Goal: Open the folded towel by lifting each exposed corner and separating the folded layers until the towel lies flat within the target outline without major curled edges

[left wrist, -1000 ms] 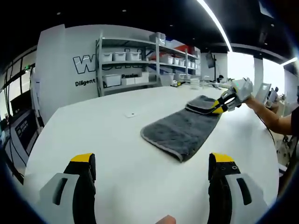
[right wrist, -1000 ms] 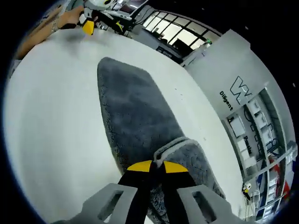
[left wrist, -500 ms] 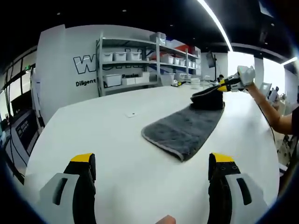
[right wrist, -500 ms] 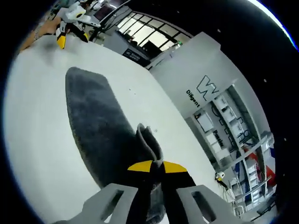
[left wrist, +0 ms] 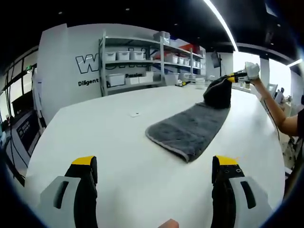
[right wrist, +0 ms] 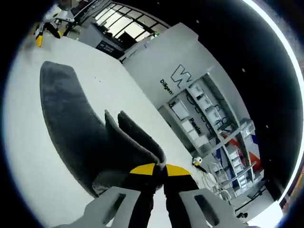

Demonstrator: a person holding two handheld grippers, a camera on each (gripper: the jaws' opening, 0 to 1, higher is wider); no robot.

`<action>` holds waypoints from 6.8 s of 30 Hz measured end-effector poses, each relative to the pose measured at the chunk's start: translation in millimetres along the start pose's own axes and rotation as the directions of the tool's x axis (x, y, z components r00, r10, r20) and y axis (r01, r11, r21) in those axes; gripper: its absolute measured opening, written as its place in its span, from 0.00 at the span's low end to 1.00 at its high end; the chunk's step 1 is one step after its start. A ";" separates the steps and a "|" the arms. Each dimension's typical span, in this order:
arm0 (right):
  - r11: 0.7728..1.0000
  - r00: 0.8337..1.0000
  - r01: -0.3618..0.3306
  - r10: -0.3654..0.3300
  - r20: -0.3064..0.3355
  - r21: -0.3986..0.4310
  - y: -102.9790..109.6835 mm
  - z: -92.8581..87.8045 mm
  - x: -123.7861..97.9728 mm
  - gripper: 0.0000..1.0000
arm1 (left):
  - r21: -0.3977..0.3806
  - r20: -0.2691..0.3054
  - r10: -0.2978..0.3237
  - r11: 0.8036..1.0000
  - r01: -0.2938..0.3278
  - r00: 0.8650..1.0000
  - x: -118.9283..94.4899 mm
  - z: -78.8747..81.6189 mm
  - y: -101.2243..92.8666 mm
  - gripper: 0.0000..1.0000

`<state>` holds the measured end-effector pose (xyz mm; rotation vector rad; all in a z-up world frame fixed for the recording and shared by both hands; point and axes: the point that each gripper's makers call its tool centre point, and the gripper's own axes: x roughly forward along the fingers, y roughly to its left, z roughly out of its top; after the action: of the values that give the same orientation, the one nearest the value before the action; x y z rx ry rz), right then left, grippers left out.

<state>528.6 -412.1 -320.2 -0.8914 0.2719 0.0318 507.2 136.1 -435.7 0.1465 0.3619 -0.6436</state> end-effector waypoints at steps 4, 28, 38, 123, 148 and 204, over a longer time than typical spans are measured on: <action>0.996 0.995 0.089 -0.089 -0.041 0.006 -30.0 -17.0 -5.3 0.02 | -0.001 -0.008 0.001 1.000 -0.001 1.000 0.9 -2.2 0.1 0.99; 0.965 0.926 0.225 -0.171 -0.336 0.130 -81.8 -165.5 22.7 0.02 | -0.013 -0.012 0.013 1.000 -0.013 1.000 1.4 -4.3 4.0 0.99; 0.968 0.889 0.203 -0.119 -0.443 0.146 -56.9 -225.6 40.7 0.03 | -0.019 -0.023 0.014 1.000 -0.014 1.000 4.1 -8.1 5.3 0.99; 0.875 0.961 -0.271 0.271 0.058 0.402 48.9 -67.5 6.1 0.91 | -0.021 0.021 -0.065 0.998 0.065 0.998 9.4 0.9 -15.9 0.99; 0.926 0.915 -0.257 0.325 -0.240 0.276 40.0 -170.3 49.9 0.00 | -0.044 0.030 -0.052 0.998 0.053 0.998 11.0 1.6 -7.5 0.98; 0.750 0.919 -0.169 0.354 -0.172 0.640 23.4 -260.7 -57.7 0.39 | -0.056 0.049 -0.039 0.998 0.041 0.998 8.8 3.7 -4.0 0.98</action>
<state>412.0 -593.6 -479.2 -0.1863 0.6412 0.0748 512.3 127.0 -435.6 0.0694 0.3377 -0.6743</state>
